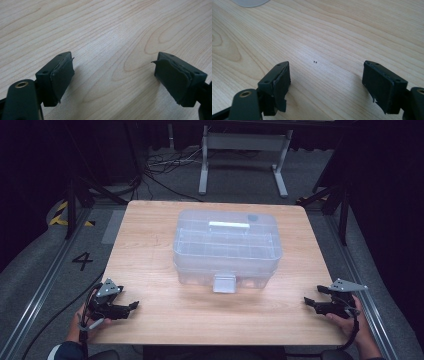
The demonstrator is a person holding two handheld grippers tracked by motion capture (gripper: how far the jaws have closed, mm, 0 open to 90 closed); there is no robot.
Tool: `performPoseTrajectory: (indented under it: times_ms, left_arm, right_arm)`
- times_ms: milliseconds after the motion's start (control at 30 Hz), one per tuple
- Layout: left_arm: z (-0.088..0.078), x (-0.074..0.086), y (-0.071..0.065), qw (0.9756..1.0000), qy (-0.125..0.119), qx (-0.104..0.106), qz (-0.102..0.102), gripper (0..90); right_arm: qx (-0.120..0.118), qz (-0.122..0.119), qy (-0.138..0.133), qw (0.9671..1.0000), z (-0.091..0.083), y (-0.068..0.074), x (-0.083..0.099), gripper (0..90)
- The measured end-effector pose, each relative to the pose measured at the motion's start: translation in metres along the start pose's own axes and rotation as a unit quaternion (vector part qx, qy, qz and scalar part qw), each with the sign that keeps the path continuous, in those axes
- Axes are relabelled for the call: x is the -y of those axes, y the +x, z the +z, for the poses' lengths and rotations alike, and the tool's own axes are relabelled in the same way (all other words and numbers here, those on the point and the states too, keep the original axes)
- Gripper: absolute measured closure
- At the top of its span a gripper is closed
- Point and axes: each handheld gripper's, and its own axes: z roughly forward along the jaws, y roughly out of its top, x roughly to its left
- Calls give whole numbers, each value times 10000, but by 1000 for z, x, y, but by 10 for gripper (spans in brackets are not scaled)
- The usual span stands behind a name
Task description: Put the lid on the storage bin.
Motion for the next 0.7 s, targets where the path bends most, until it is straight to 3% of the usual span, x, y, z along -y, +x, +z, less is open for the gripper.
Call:
performPoseTrajectory:
  times_ms: [700]
  left_arm:
    - [2, -2, -7, 9999, 34, -98, -116, 150]
  right_arm:
    - [42, 21, 17, 10000, 1, 0, -1, 207]
